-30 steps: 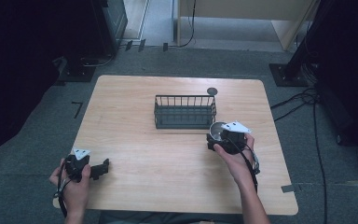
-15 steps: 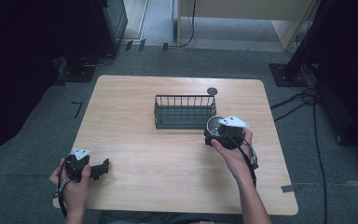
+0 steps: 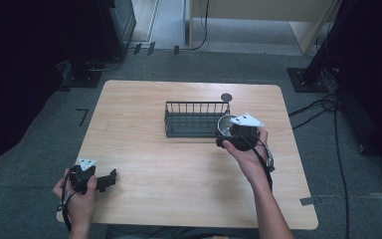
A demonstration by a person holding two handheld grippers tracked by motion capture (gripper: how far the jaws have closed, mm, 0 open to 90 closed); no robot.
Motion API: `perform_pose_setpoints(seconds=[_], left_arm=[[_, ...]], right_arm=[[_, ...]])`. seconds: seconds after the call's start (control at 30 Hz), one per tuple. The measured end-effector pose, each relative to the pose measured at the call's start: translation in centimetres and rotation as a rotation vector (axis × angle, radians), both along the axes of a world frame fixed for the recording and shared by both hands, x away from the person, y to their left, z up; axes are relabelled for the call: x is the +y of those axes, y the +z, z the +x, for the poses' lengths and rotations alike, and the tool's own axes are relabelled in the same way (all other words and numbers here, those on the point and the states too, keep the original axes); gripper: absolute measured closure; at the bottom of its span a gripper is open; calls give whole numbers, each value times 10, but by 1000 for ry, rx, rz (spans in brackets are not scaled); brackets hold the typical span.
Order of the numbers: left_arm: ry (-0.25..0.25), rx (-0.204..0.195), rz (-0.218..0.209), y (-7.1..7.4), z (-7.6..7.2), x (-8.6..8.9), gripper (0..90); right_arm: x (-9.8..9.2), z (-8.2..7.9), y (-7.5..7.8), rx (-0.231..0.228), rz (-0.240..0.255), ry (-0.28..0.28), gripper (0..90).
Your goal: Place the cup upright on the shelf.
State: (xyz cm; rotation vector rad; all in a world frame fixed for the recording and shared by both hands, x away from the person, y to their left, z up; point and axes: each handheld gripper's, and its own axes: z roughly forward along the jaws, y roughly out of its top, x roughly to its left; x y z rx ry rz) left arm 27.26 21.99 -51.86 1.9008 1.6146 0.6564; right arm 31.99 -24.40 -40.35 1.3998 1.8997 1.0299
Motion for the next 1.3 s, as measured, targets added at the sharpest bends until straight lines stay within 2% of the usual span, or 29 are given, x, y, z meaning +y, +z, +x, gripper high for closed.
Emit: perform_pose_setpoints(seconds=[0.5, 0.83, 1.3], left_arm=[[0, 2, 0, 0, 0, 0, 0], [1, 1, -1, 0, 0, 0, 0], [0, 1, 0, 0, 0, 0, 0]], right_arm=[[15, 17, 26, -42, -19, 36, 180], [26, 31, 34, -48, -27, 56, 180], [38, 55, 34, -45, -30, 63, 180]])
